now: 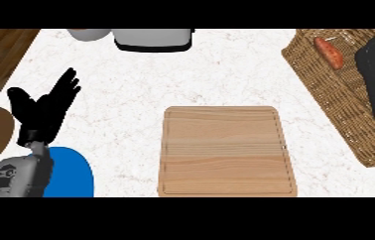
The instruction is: Pick the sweet potato from the cutting board and place it in the basket
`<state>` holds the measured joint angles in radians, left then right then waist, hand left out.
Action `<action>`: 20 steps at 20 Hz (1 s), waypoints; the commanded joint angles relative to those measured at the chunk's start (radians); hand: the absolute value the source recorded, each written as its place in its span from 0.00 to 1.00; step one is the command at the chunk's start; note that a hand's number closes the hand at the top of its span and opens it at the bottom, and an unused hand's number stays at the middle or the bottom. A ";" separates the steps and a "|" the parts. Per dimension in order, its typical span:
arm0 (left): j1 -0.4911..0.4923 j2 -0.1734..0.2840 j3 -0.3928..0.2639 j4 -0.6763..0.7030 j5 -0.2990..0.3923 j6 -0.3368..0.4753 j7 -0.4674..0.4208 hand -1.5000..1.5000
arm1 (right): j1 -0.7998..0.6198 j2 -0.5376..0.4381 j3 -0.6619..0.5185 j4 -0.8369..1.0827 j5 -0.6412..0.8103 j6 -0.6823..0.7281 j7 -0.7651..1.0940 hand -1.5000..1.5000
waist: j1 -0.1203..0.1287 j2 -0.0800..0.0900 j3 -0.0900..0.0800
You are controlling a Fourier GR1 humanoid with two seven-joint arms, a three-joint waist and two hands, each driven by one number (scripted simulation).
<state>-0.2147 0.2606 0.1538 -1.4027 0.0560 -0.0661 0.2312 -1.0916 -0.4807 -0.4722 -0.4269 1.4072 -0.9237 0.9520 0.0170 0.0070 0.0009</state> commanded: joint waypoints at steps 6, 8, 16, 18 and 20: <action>0.015 0.004 0.015 0.005 -0.001 0.007 0.006 0.50 | 0.068 0.011 -0.068 -0.220 -0.013 -0.241 0.103 0.00 | -0.037 -0.017 -0.001; -0.006 -0.002 0.027 0.019 -0.003 0.035 0.026 0.50 | 0.103 0.017 -0.095 -0.301 -0.047 -0.243 0.099 0.00 | -0.063 -0.024 -0.002; 0.065 0.034 0.072 0.002 0.018 0.012 0.001 0.50 | 0.400 0.153 -0.044 -0.768 -0.180 -0.035 0.083 0.00 | -0.097 -0.040 -0.003; 0.059 0.028 0.059 -0.006 0.000 0.028 0.011 0.50 | 0.471 0.166 -0.014 -0.853 -0.249 0.042 0.075 0.00 | -0.117 -0.044 -0.003; 0.079 0.037 0.072 -0.011 0.019 0.008 0.009 0.50 | 0.537 0.202 0.015 -0.977 -0.290 0.067 0.089 0.00 | -0.119 -0.049 -0.003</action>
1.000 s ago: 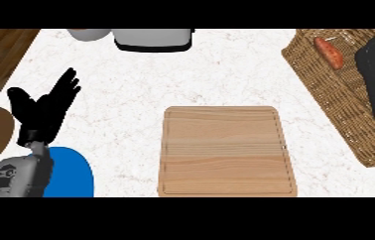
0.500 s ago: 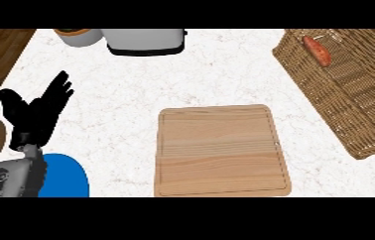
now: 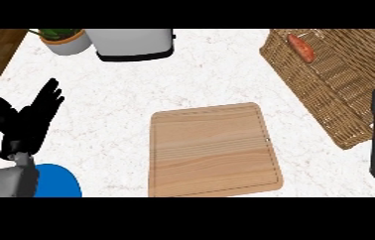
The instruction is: Pick the sweet potato from the cutting board and place it in the basket
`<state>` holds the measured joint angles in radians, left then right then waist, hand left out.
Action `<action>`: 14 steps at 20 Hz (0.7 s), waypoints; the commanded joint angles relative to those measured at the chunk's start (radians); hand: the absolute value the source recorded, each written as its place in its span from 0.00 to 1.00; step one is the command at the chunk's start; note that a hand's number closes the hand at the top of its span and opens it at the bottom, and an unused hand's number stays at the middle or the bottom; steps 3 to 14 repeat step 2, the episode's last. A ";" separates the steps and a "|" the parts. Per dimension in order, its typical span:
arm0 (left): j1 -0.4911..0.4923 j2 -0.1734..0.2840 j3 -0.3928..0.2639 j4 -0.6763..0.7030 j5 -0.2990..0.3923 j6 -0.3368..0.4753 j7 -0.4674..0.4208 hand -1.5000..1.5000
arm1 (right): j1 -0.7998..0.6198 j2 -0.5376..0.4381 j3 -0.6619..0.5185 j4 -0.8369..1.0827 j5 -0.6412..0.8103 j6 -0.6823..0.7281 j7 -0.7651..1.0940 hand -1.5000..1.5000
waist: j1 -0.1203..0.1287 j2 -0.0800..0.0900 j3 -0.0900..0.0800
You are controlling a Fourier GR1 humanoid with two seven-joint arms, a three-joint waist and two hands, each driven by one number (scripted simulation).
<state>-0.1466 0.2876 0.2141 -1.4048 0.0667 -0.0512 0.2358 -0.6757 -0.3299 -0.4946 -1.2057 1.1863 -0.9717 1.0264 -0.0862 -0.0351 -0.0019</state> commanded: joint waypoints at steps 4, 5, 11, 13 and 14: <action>0.015 0.001 0.007 0.006 -0.011 0.010 -0.020 0.50 | 0.243 0.053 0.067 -0.318 -0.109 0.156 0.001 0.00 | -0.014 0.002 0.000; 0.015 0.001 0.007 0.006 -0.011 0.010 -0.020 0.50 | 0.243 0.053 0.067 -0.318 -0.109 0.156 0.001 0.00 | -0.014 0.002 0.000; 0.015 0.001 0.007 0.006 -0.011 0.010 -0.020 0.50 | 0.243 0.053 0.067 -0.318 -0.109 0.156 0.001 0.00 | -0.014 0.002 0.000; 0.015 0.001 0.007 0.006 -0.011 0.010 -0.020 0.50 | 0.243 0.053 0.067 -0.318 -0.109 0.156 0.001 0.00 | -0.014 0.002 0.000; 0.015 0.001 0.007 0.006 -0.011 0.010 -0.020 0.50 | 0.243 0.053 0.067 -0.318 -0.109 0.156 0.001 0.00 | -0.014 0.002 0.000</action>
